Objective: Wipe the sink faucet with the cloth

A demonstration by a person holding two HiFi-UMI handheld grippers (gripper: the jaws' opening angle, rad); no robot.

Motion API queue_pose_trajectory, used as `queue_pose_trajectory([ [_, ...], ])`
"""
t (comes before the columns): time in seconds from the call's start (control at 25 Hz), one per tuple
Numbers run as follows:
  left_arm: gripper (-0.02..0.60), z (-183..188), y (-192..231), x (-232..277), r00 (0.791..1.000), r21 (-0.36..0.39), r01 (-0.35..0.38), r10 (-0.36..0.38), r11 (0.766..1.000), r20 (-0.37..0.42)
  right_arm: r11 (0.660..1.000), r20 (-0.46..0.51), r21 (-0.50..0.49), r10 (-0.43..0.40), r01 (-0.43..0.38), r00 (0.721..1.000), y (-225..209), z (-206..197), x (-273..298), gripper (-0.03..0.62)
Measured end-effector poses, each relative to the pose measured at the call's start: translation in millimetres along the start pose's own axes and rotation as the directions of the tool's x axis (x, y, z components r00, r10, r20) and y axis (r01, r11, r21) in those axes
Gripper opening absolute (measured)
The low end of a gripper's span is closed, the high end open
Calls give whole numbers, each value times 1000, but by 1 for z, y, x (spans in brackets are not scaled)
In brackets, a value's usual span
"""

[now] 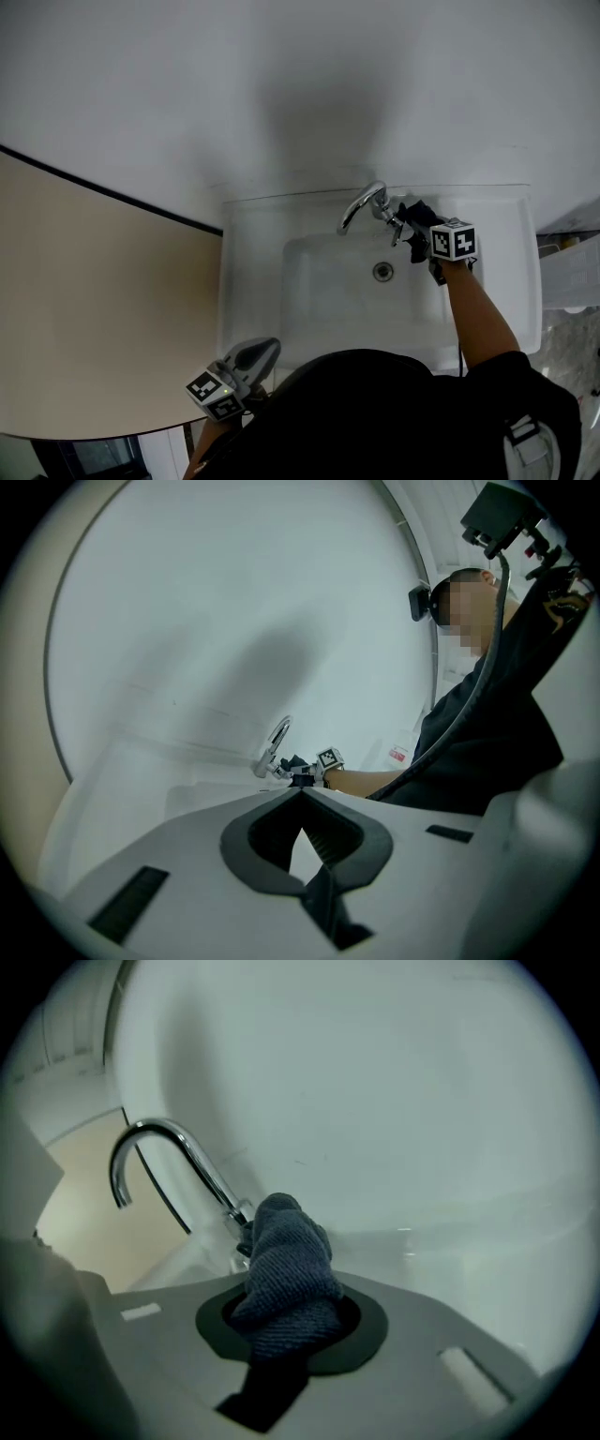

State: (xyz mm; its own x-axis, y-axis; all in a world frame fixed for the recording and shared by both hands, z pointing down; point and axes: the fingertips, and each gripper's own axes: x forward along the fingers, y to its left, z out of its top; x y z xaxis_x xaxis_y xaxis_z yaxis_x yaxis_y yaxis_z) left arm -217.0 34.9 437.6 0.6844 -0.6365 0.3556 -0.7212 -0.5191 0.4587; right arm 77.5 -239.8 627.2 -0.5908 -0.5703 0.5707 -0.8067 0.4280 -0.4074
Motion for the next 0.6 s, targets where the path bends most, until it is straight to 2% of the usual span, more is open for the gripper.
queue_pose_trajectory([
  [0.04,0,-1,1,0,1000,-4,0,0,1000,-2,998,-44,-45,-51,49,998,-7,-10,0,69],
  [0.08,0,-2,0,1,1000,-7,2,-2,1000,-5,990,-113,-126,-77,62,991,-6,-24,1,69],
  [0.16,0,-3,-1,3,1000,-8,9,-9,1000,-9,962,-257,-273,-58,-15,965,15,-53,9,69],
  [0.24,0,-2,-2,6,1000,-7,12,-12,1000,-13,939,-329,-324,1,-114,944,42,-69,21,69],
  [0.36,0,2,-8,10,999,9,23,-23,1000,-22,922,-353,-343,52,-181,934,72,-61,27,69],
  [0.48,0,5,-11,8,1000,19,26,-26,999,-12,887,-380,-416,31,-201,924,87,-48,6,69],
  [0.6,0,5,-6,6,1000,10,16,-16,1000,-9,877,-366,-445,8,-182,931,80,-34,-3,69],
])
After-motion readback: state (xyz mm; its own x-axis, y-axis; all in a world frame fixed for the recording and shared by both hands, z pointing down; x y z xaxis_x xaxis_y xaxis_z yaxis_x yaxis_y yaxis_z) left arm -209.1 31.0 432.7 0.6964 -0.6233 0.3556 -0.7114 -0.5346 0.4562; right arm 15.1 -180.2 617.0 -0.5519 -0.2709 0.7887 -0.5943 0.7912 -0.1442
